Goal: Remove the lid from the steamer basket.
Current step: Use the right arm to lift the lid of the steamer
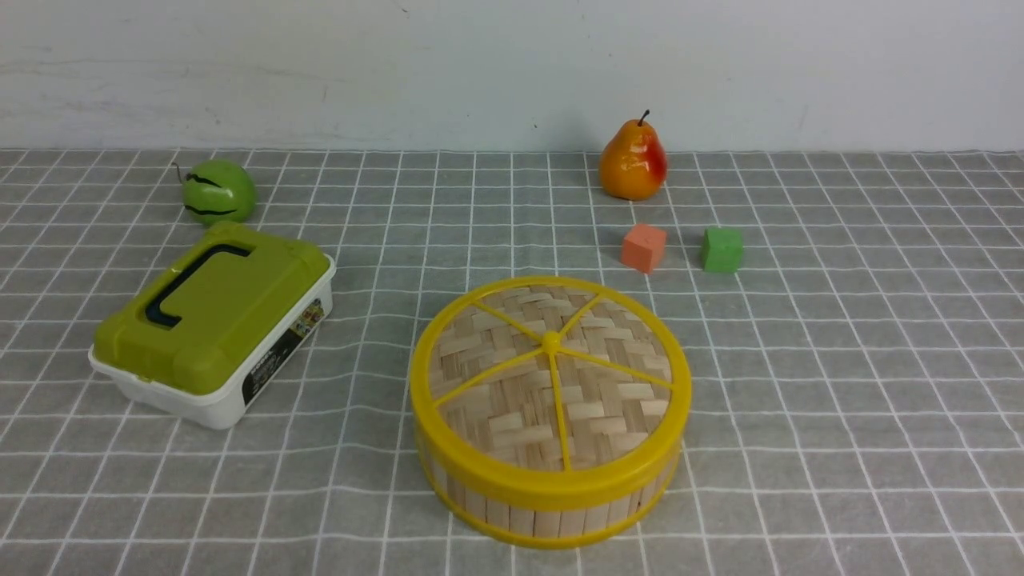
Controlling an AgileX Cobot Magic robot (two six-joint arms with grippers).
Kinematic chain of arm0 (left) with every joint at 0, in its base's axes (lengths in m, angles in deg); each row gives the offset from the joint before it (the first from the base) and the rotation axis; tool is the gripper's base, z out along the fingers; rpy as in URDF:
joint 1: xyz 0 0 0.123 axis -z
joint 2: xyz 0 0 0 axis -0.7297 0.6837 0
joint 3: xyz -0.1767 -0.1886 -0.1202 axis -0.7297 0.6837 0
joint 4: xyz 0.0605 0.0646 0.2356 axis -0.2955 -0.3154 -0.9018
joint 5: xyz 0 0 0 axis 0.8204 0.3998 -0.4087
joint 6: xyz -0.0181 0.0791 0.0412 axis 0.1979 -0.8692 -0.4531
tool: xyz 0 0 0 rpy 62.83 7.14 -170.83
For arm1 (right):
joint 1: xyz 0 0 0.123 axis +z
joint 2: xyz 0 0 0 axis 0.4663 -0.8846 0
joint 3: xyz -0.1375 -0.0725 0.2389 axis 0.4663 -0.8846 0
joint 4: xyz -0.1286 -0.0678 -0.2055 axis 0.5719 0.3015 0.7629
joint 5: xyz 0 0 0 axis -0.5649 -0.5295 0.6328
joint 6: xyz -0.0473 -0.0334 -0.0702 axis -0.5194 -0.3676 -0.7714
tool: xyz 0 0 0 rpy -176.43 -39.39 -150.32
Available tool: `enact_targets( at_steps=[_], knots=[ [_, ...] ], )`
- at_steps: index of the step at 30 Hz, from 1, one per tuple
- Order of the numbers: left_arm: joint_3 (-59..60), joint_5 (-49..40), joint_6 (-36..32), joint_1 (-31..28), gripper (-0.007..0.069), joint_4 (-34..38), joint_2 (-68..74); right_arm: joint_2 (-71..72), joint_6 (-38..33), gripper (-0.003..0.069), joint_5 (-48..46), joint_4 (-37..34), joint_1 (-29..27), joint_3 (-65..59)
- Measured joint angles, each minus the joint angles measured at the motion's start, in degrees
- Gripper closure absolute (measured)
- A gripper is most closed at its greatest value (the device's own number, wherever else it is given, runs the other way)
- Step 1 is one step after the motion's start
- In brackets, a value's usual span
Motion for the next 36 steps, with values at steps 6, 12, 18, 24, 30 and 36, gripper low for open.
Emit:
enact_targets(
  at_steps=[6, 12, 18, 24, 30, 36],
  knots=[
    [0.0, 0.0, 0.0, 0.0, 0.0386, 0.0, 0.0, 0.0, 0.7, 0.0418, 0.0, -4.5, 0.0, 0.0],
    [0.0, 0.0, 0.0, 0.0, 0.0386, 0.0, 0.0, 0.0, 12.3, 0.0418, -1.0, -25.8, 0.0, -0.1],
    [0.0, 0.0, 0.0, 0.0, 0.0386, 0.0, 0.0, 0.0, 19.6, 0.0418, -1.3, -42.1, 0.0, -0.5],
    [0.0, 0.0, 0.0, 0.0, 0.0386, 0.0, 0.0, 0.0, 18.1, 0.0418, -0.9, -39.1, 0.0, -0.5],
    [0.0, 0.0, 0.0, 0.0, 0.0386, 0.0, 0.0, 0.0, 14.1, 0.0418, -0.1, -35.8, 0.0, -0.5],
    [0.0, 0.0, 0.0, 0.0, 0.0386, 0.0, 0.0, 0.0, 4.9, 0.0431, 0.3, -36.5, 0.0, 5.1]
  ],
)
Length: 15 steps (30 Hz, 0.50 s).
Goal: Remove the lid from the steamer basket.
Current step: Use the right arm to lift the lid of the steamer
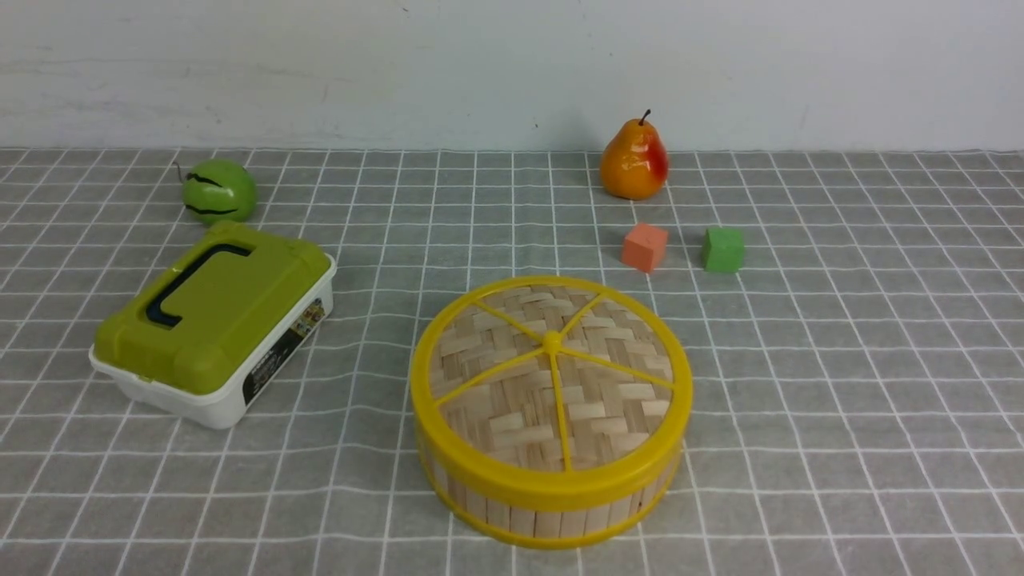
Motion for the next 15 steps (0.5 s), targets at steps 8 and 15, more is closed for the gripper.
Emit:
enact_targets(
  at_steps=[8, 15],
  knots=[
    [0.0, 0.0, 0.0, 0.0, 0.0386, 0.0, 0.0, -17.3, -25.2, 0.0659, -20.9, 4.2, 0.0, 31.6],
    [0.0, 0.0, 0.0, 0.0, 0.0386, 0.0, 0.0, -42.7, -38.7, 0.0676, -43.9, 6.1, 4.2, 57.4]
  ],
)
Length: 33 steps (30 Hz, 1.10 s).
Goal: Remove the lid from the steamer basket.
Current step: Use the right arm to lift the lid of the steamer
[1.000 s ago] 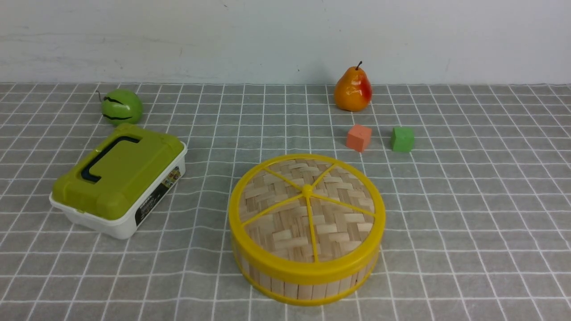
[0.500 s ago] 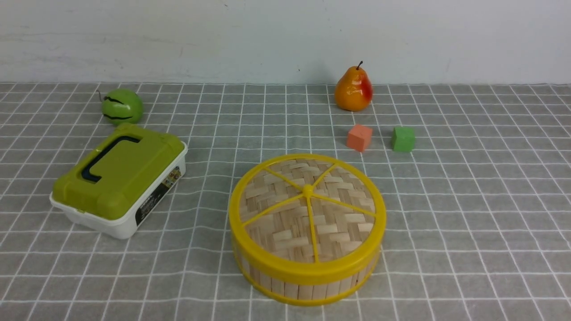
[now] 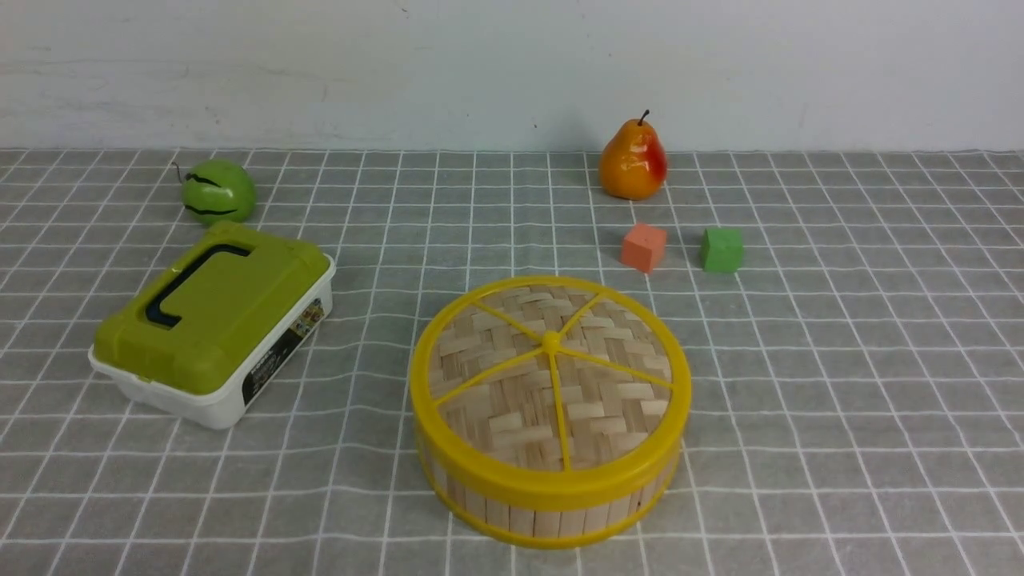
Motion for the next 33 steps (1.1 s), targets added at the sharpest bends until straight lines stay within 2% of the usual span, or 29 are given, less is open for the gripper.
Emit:
enact_targets(
  at_steps=[5, 8, 10, 11, 12, 16, 19, 20, 23, 25, 27, 28, 29, 31, 33],
  knots=[
    [0.0, 0.0, 0.0, 0.0, 0.0386, 0.0, 0.0, -10.3, -0.4, 0.0671, -4.9, 4.8, 4.3, 7.5],
    [0.0, 0.0, 0.0, 0.0, 0.0386, 0.0, 0.0, -17.0, 1.5, 0.0668, -5.9, 9.4, 9.2, 11.6],
    [0.0, 0.0, 0.0, 0.0, 0.0386, 0.0, 0.0, -24.1, 5.3, 0.0665, -5.9, 14.2, 14.4, 16.1],
    [0.0, 0.0, 0.0, 0.0, 0.0386, 0.0, 0.0, -24.6, 5.6, 0.0664, -5.9, 14.5, 14.8, 16.5],
    [0.0, 0.0, 0.0, 0.0, 0.0386, 0.0, 0.0, -28.8, 8.4, 0.0662, -5.9, 16.7, 17.9, 18.8],
    [0.0, 0.0, 0.0, 0.0, 0.0386, 0.0, 0.0, -39.2, 14.1, 0.0645, -5.9, 21.0, 24.5, 25.5],
    [0.0, 0.0, 0.0, 0.0, 0.0386, 0.0, 0.0, -44.5, 15.6, 0.0625, -5.8, 22.6, 27.2, 29.5],
    [0.0, 0.0, 0.0, 0.0, 0.0386, 0.0, 0.0, -50.3, 16.3, 0.0587, -5.7, 23.5, 29.7, 33.8],
    [0.0, 0.0, 0.0, 0.0, 0.0386, 0.0, 0.0, -56.3, 16.4, 0.0526, -5.7, 24.1, 31.6, 38.3],
    [0.0, 0.0, 0.0, 0.0, 0.0386, 0.0, 0.0, -61.1, 16.5, 0.0448, -5.7, 24.3, 32.6, 42.4],
    [0.0, 0.0, 0.0, 0.0, 0.0386, 0.0, 0.0, -65.3, 17.0, 0.0357, -5.6, 24.3, 33.0, 46.1],
    [0.0, 0.0, 0.0, 0.0, 0.0386, 0.0, 0.0, -65.3, 17.1, 0.0347, -5.6, 24.3, 33.0, 46.5],
    [0.0, 0.0, 0.0, 0.0, 0.0386, 0.0, 0.0, -69.0, 17.6, 0.0269, -5.5, 24.6, 33.3, 49.3],
    [0.0, 0.0, 0.0, 0.0, 0.0386, 0.0, 0.0, -70.7, 17.9, 0.0230, -5.5, 24.7, 33.3, 50.6],
    [0.0, 0.0, 0.0, 0.0, 0.0386, 0.0, 0.0, -74.7, 18.0, 0.0155, -5.5, 24.8, 33.3, 53.3]
  ],
)
